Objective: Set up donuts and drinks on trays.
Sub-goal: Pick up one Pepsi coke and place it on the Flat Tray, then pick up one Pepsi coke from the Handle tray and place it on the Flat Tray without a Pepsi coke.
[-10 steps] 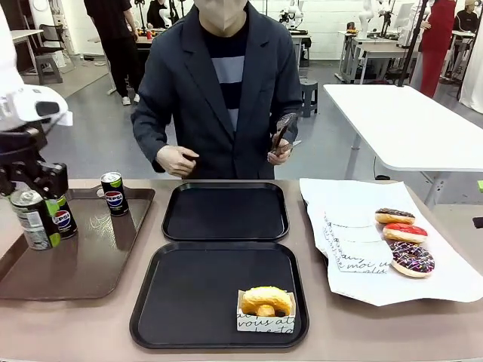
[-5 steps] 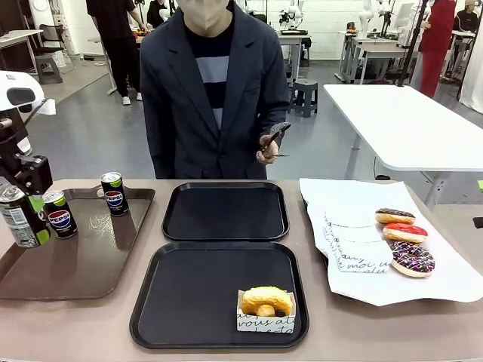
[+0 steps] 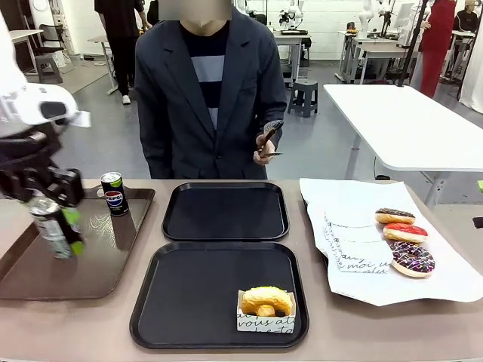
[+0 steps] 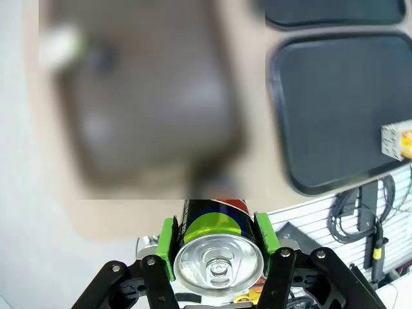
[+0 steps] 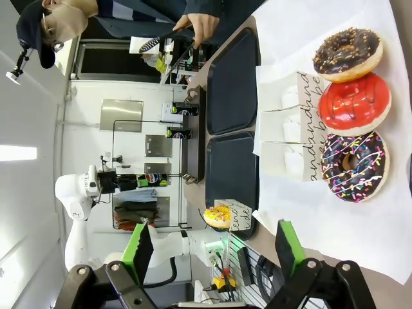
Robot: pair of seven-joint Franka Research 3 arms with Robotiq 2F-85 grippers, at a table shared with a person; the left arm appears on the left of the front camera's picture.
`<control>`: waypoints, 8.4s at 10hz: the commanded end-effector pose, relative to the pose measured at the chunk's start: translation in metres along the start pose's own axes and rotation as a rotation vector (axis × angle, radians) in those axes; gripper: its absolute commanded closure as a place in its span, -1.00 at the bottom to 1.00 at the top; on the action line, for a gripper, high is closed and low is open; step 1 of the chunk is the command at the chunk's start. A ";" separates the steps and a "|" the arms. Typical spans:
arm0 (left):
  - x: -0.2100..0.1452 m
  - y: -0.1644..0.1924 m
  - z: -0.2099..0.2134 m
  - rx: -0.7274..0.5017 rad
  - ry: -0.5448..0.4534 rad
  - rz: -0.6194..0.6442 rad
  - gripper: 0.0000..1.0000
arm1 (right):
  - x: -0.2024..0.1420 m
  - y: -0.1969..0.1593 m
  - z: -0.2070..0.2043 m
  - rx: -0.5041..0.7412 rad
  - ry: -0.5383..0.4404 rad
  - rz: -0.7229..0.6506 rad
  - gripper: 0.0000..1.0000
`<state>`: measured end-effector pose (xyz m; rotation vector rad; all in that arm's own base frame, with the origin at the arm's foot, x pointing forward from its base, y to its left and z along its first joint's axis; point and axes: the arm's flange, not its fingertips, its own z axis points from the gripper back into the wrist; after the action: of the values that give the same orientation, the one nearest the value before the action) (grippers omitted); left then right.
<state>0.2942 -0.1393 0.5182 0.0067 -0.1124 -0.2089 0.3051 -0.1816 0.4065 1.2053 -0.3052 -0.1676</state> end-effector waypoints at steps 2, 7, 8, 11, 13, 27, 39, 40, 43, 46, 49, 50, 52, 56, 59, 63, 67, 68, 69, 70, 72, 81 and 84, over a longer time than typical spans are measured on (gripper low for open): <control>0.011 -0.077 -0.036 -0.050 0.005 -0.136 -0.17 | 0.001 0.000 0.000 0.019 -0.009 0.010 -1.00; 0.053 -0.167 -0.100 -0.055 0.062 -0.236 -0.17 | 0.001 0.000 0.000 0.019 -0.009 0.010 -1.00; 0.056 -0.175 -0.110 -0.052 0.065 -0.238 -0.17 | 0.001 0.000 0.000 0.019 -0.009 0.010 -1.00; 0.063 -0.191 -0.124 -0.049 0.044 -0.263 -0.17 | 0.001 0.000 0.000 0.019 -0.009 0.010 -1.00; 0.063 -0.195 -0.131 -0.042 0.036 -0.284 -0.17 | 0.001 0.000 0.000 0.019 -0.009 0.010 -1.00; 0.028 -0.159 -0.082 -0.033 -0.028 -0.298 -1.00 | 0.001 0.000 0.000 0.019 -0.009 0.010 -1.00; 0.007 -0.139 -0.044 -0.018 -0.063 -0.294 -1.00 | 0.001 0.000 0.000 0.019 -0.009 0.010 -1.00; 0.004 -0.136 -0.045 -0.012 -0.055 -0.295 -1.00 | 0.001 0.000 0.000 0.019 -0.009 0.010 -1.00; 0.037 -0.042 -0.020 -0.049 -0.105 0.005 -1.00 | 0.001 0.000 0.000 0.019 -0.009 0.010 -1.00; 0.057 0.047 -0.022 0.011 -0.080 0.196 -1.00 | 0.001 0.000 0.000 0.019 -0.009 0.010 -1.00; 0.047 0.099 -0.032 0.066 -0.054 0.263 -1.00 | 0.001 0.000 0.000 0.019 -0.009 0.010 -1.00; 0.041 0.088 -0.032 0.079 -0.053 0.228 -1.00 | 0.001 0.000 0.000 0.019 -0.009 0.010 -1.00; 0.050 0.101 -0.031 0.052 -0.067 0.253 -1.00 | 0.001 0.000 0.000 0.019 -0.009 0.010 -1.00; 0.049 0.100 -0.031 0.056 -0.059 0.250 -1.00 | 0.001 0.000 0.000 0.019 -0.009 0.010 -1.00; 0.120 0.122 -0.044 0.038 -0.009 0.395 -1.00 | 0.001 0.000 0.000 0.019 -0.009 0.010 -1.00; 0.169 0.163 -0.059 0.040 -0.006 0.493 -1.00 | 0.001 0.000 0.000 0.019 -0.009 0.010 -1.00; 0.171 0.198 -0.064 0.062 0.000 0.518 -1.00 | 0.001 0.000 0.000 0.019 -0.009 0.010 -1.00; 0.166 0.204 -0.068 0.055 0.008 0.515 -1.00 | 0.001 0.000 0.000 0.019 -0.009 0.010 -1.00; 0.161 0.208 -0.074 0.048 0.020 0.512 -1.00 | 0.001 0.000 0.000 0.019 -0.009 0.010 -1.00; 0.156 0.211 -0.084 0.045 0.031 0.497 -1.00 | 0.001 0.000 0.000 0.019 -0.009 0.010 -1.00; 0.150 0.213 -0.102 0.005 0.039 0.484 -1.00 | 0.001 0.000 0.000 0.019 -0.009 0.010 -1.00; 0.158 0.201 -0.096 0.018 0.002 0.473 -1.00 | 0.001 0.000 0.000 0.019 -0.009 0.010 -1.00; 0.170 0.198 -0.115 0.032 0.003 0.487 -1.00 | 0.001 0.000 0.000 0.019 -0.009 0.010 -1.00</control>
<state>0.5070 0.0206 0.4374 0.0053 -0.1023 0.2631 0.3046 -0.1825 0.4072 1.2037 -0.3056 -0.1691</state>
